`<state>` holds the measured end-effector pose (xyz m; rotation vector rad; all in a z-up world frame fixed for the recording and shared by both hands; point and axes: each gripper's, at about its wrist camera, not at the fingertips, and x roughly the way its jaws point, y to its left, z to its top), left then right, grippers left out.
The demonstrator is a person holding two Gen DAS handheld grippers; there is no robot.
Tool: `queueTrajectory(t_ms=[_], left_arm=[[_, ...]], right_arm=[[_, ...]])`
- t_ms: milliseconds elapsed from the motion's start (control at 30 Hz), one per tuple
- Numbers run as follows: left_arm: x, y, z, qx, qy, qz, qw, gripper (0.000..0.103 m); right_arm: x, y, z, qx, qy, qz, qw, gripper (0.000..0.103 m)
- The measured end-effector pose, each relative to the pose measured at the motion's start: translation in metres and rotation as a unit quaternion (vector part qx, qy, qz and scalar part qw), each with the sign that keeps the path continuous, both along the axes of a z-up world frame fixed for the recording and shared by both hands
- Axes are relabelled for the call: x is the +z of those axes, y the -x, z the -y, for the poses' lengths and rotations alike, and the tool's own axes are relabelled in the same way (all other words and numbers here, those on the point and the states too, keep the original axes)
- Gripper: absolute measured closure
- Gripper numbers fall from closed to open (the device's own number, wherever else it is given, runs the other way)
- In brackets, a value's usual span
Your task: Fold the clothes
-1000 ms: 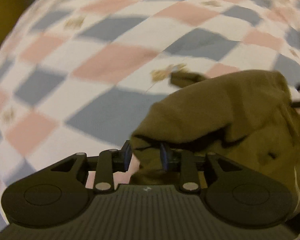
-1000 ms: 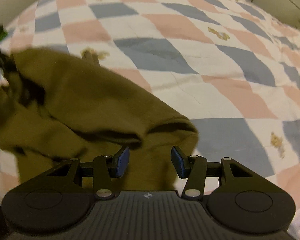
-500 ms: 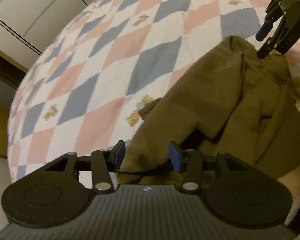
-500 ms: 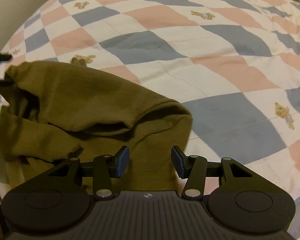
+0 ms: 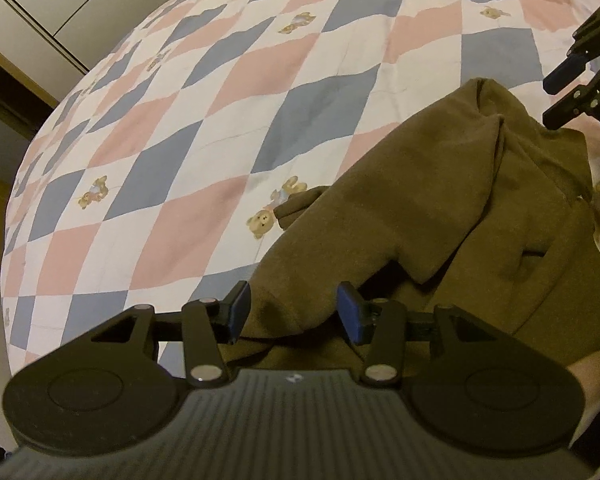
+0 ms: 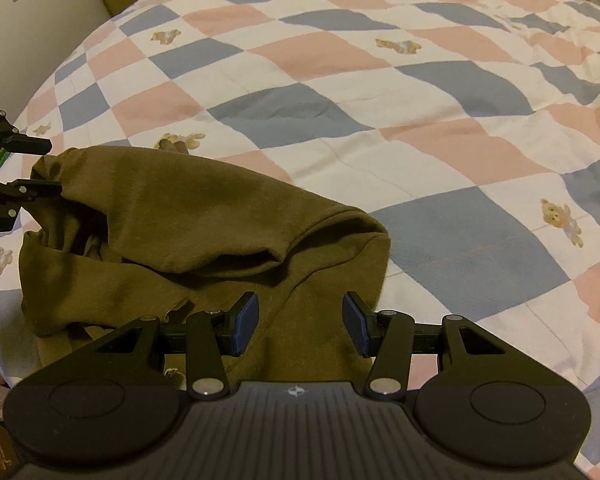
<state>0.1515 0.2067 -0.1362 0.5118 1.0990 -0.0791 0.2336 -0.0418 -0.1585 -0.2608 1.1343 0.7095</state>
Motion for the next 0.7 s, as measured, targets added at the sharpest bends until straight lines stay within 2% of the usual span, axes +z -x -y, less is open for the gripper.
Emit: queueTrajectory(t_ms=[133,300,367,467,600,700], left_arm=[[0.004,0.002,0.002,-0.002,0.001,0.007,1.0,0.06],[0.005,0.014,0.01,-0.043,-0.01,0.006,0.999,0.059],[0.002,0.024,0.018,-0.081,-0.024,0.003,0.9964,0.052],[-0.009,0.035,0.027,-0.128,-0.062,0.01,0.9898,0.041],[-0.031,0.035,0.032,-0.179,-0.117,0.021,0.9766,0.042],[-0.056,0.029,0.027,-0.214,-0.142,0.009,0.9663,0.045]], right_arm=[[0.005,0.007,0.005,-0.005,-0.001,0.006,1.0,0.053],[0.007,0.016,0.012,-0.013,0.001,0.009,1.0,0.053],[0.006,0.019,0.016,-0.019,0.004,0.008,1.0,0.053],[0.002,0.022,0.022,-0.028,0.011,0.003,1.0,0.052],[-0.005,0.022,0.024,-0.033,0.018,-0.001,0.999,0.052],[-0.01,0.018,0.023,-0.03,0.019,0.004,0.999,0.052]])
